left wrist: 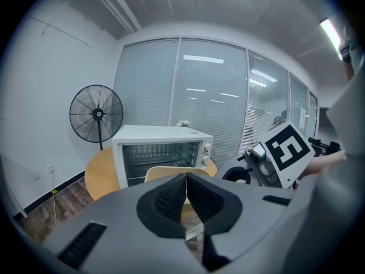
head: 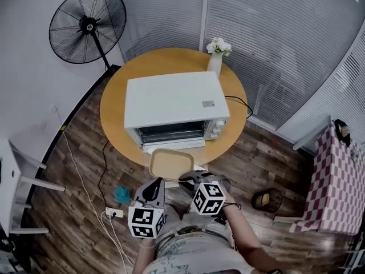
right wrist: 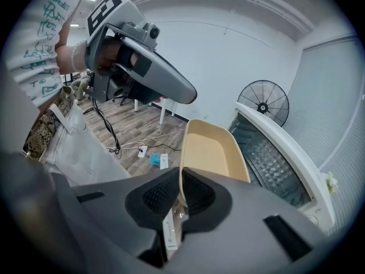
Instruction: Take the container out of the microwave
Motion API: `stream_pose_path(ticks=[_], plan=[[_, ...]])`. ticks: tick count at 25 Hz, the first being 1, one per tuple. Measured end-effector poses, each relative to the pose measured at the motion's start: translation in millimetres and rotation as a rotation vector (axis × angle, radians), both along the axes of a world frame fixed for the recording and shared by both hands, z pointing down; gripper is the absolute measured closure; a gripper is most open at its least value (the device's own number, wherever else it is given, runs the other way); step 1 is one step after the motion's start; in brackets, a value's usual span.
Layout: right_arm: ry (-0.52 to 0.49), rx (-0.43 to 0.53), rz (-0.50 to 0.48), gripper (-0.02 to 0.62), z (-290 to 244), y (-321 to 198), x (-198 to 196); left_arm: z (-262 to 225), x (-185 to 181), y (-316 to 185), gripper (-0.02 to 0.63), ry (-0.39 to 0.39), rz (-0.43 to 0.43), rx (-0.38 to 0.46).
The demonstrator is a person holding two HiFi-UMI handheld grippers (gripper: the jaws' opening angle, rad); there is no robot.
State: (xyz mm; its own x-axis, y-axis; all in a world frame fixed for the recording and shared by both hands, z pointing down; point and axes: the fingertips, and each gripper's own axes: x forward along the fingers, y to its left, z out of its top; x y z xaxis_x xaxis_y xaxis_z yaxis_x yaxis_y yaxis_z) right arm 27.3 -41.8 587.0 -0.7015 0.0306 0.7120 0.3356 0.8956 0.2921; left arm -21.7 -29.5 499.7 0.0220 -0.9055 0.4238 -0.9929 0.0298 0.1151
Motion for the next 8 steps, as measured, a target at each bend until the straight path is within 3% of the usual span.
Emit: stream_pose_path(ticks=[8], plan=[[0.014, 0.000, -0.003, 0.588, 2.1, 1.6, -0.4, -0.4, -1.5, 0.6, 0.592, 0.003, 0.004, 0.000]])
